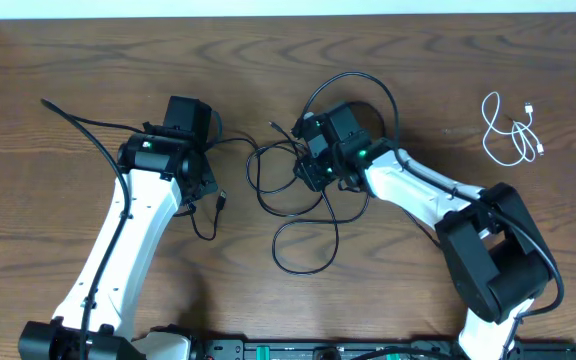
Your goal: Untangle cables
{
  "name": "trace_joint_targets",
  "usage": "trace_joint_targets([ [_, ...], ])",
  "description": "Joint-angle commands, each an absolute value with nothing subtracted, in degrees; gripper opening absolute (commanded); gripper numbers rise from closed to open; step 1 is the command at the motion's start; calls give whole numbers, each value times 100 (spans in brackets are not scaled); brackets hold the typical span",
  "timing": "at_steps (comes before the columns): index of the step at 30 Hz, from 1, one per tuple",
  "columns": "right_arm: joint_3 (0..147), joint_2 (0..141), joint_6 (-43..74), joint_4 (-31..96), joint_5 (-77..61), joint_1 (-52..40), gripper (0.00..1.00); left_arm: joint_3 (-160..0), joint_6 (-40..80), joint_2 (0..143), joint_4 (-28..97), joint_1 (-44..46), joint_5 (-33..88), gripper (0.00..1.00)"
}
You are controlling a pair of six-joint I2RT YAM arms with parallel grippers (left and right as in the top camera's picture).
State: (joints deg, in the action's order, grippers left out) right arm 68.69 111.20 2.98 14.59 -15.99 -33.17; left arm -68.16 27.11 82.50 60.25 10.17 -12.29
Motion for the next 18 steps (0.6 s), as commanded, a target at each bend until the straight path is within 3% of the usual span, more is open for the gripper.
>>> trace_joint_targets([
  [1,6866,11133,296,1297,-1662,-3376,29,-6845,2661,8263,6062,982,-1238,8],
  [2,6866,11133,298,1286,-1664,-3374,8,-6845,2661,8263,6062,982,-1238,8],
  [3,6866,11133,298,1280,-1667,-3356,1,-6845,2661,8263,6062,982,-1240,8],
  [18,6943,9288,534,1352,-1964,-2926,1,-6845,2661,8263,6055,982,-1245,8],
])
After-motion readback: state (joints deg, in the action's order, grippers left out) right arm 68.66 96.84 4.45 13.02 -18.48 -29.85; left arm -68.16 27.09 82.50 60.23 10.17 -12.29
